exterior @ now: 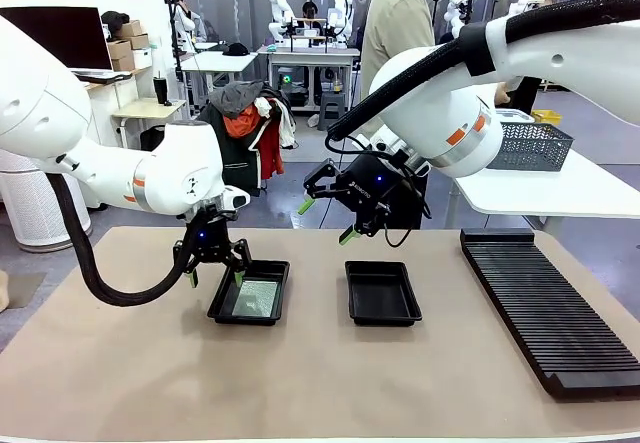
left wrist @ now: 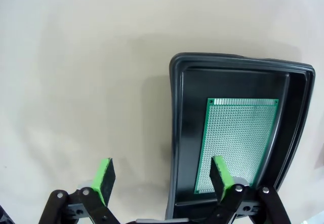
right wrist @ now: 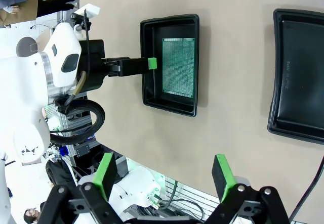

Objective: Inspect and transfer BCBs to ESD trays.
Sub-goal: Pick up the ESD tray and place it on the left side of the table.

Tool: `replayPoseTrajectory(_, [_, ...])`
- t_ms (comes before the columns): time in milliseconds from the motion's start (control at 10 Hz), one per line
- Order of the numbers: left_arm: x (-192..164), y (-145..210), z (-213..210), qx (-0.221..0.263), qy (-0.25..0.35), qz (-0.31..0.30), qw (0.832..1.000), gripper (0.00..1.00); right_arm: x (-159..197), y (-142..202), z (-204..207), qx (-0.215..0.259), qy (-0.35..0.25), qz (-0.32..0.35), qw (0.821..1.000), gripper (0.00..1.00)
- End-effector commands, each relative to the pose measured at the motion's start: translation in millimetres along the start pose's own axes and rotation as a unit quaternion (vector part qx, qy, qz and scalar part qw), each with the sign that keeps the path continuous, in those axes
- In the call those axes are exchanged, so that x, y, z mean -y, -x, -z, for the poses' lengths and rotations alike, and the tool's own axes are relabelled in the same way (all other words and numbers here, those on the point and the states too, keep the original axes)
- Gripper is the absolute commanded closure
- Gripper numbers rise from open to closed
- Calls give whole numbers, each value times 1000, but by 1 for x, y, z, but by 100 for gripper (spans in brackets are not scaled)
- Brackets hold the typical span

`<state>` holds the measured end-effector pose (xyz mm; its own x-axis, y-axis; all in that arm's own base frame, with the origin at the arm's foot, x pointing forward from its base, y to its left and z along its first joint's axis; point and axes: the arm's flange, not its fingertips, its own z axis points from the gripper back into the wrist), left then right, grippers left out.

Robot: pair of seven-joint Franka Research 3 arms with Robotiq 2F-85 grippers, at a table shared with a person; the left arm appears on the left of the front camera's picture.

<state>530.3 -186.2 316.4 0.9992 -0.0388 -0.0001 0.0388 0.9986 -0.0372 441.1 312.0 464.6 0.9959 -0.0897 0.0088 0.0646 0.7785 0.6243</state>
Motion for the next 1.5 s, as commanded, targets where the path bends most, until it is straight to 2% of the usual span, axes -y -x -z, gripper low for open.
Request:
replayPoseTrajectory(0, [2, 1, 8, 11, -14, -6, 1000, 0, -1, 0, 0, 6, 9, 6, 1000, 0])
replayPoseTrajectory(200, [0, 0, 4, -2, 0, 0, 1000, 0, -1, 0, 0, 6, 9, 6, 1000, 0])
replayPoseTrajectory(900, [0, -1, 5, -3, 0, 0, 1000, 0, -1, 0, 0, 6, 9, 6, 1000, 0])
replayPoseTrajectory(1400, [-5, -2, 6, 15, 23, -4, 1000, 25, -1, 0, 0, 6, 9, 6, 1000, 0])
